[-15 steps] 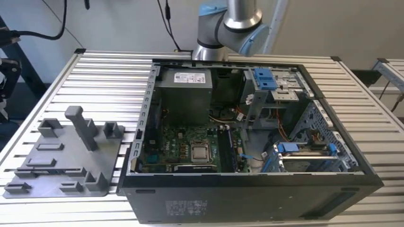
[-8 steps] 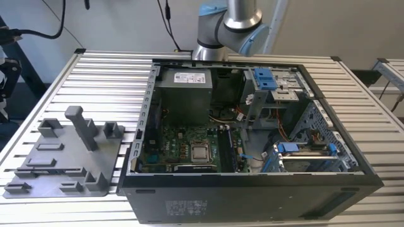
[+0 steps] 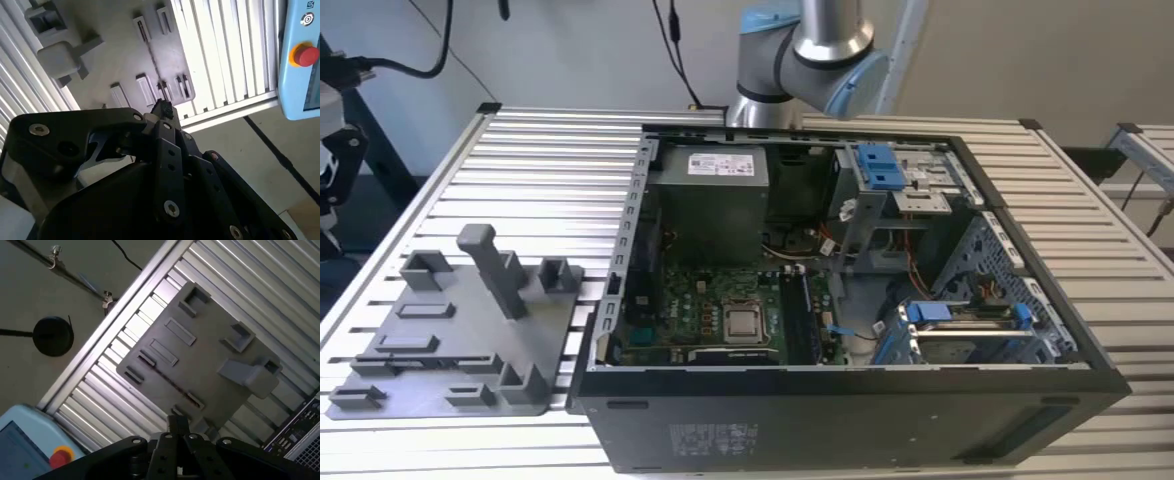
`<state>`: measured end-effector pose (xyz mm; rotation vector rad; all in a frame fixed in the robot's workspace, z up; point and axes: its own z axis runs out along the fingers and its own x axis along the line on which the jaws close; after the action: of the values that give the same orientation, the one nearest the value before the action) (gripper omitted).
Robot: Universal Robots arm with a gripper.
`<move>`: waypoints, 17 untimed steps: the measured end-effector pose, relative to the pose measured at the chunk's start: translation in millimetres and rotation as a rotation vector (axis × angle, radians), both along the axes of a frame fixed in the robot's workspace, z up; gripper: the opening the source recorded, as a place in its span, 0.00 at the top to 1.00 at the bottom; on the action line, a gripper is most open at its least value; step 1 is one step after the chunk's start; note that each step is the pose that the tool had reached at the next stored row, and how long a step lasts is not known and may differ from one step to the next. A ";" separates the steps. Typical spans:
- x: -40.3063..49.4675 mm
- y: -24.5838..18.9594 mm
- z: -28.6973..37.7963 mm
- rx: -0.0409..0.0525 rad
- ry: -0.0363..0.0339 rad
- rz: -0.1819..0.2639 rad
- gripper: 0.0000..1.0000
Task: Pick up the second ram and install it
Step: 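Pick up the second ram and move it above second insertion slot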
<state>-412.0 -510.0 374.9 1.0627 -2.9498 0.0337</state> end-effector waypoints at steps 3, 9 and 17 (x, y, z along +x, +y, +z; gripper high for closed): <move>0.0 0.0 -0.9 0.0223 -0.0002 0.023 0.89; 0.0 0.0 -2.2 0.0776 0.0015 0.066 0.89; 0.0 0.0 -3.2 0.0793 0.0128 0.194 0.89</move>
<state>-412.0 -510.0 371.8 1.3502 -2.8473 -0.0896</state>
